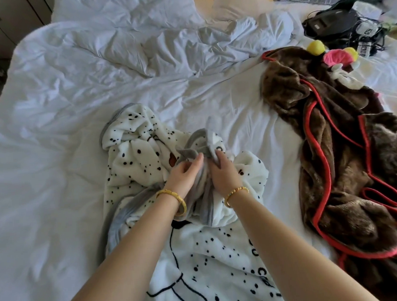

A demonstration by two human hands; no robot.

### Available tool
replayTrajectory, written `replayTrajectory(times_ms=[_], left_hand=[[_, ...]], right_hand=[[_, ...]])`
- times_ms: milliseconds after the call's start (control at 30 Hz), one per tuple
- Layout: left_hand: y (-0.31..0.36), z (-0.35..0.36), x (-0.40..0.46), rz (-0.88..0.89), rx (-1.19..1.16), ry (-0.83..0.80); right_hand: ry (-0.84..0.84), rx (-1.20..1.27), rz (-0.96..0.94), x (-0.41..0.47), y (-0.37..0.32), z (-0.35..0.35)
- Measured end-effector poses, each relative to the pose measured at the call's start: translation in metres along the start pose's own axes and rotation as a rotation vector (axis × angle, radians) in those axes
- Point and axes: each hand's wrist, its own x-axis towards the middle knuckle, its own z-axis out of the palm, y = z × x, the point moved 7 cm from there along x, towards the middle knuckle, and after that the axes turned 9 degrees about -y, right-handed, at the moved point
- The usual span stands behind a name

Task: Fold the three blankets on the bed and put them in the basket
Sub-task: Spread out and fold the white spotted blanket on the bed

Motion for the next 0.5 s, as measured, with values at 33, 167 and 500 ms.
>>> replayTrajectory(times_ms=[33, 167, 500], left_hand=[[0.003, -0.006, 0.002, -0.007, 0.023, 0.051], [0.005, -0.021, 0.006, -0.134, 0.142, 0.095], [0.085, -0.043, -0.021, 0.304, -0.089, 0.357]], right_hand=[[-0.032, -0.026, -0.036, -0.003, -0.002, 0.003], [-0.156, -0.103, -0.11, -0.011, -0.009, 0.008], [0.181, -0.268, -0.536, -0.038, -0.091, -0.019]])
